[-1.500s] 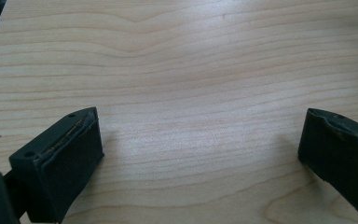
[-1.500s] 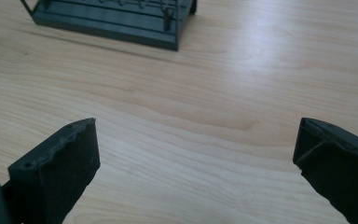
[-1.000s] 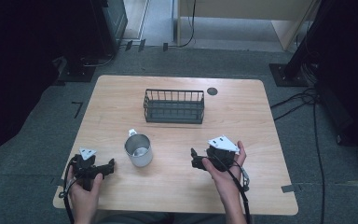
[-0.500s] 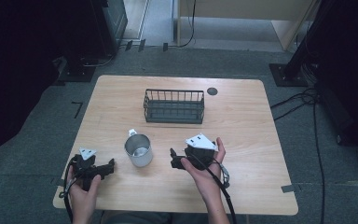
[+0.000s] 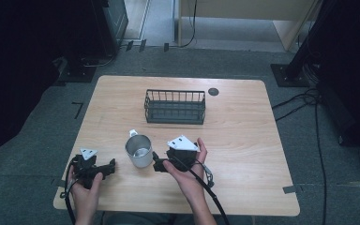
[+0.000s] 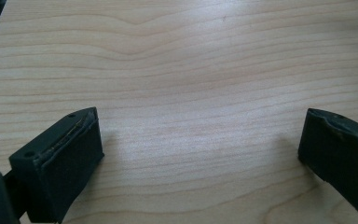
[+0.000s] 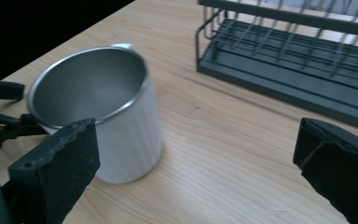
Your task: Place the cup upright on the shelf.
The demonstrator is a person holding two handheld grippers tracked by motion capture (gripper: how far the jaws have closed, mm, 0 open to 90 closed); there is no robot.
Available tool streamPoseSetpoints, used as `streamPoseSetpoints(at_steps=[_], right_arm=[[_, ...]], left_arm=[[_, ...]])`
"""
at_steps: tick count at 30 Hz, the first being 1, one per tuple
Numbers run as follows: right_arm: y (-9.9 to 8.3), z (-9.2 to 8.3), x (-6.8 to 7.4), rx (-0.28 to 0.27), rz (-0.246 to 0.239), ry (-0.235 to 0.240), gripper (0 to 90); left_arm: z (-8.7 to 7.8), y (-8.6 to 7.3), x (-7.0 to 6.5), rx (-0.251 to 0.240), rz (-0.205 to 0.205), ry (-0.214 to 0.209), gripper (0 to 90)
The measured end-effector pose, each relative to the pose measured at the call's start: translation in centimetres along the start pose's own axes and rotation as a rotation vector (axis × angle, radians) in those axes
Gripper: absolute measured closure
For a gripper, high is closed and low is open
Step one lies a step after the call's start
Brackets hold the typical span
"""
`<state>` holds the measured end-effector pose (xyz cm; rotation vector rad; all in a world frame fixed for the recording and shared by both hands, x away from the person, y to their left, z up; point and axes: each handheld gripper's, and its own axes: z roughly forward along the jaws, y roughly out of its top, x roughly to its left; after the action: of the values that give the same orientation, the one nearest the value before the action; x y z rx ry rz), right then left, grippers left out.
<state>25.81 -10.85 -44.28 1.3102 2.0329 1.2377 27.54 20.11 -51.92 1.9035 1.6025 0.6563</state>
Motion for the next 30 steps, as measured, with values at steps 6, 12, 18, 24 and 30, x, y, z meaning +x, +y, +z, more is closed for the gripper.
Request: streamPoseSetpoints(at_steps=[6,12,18,24,30], right_arm=[[-0.1,1.4,2.1,0.021,-0.027,0.040,0.0],[-0.2,3.1,4.2,0.044,-0.050,0.051,0.0],[-0.1,5.5,5.7,0.057,-0.027,0.062,0.0],[0.0,7.1,6.3,0.065,-0.012,0.043,0.0],[-0.2,8.2,6.5,0.077,-0.044,0.032,4.8]], left_arm=[[0.0,0.0,0.0,0.000,0.000,0.000,0.0],[0.0,0.0,0.0,0.000,-0.001,0.000,0.0],[0.0,0.0,0.0,-0.001,-0.001,0.000,0.0],[0.0,0.0,0.0,-0.001,-0.001,0.000,0.0],[0.0,0.0,0.0,-0.001,-0.001,0.000,0.0]])
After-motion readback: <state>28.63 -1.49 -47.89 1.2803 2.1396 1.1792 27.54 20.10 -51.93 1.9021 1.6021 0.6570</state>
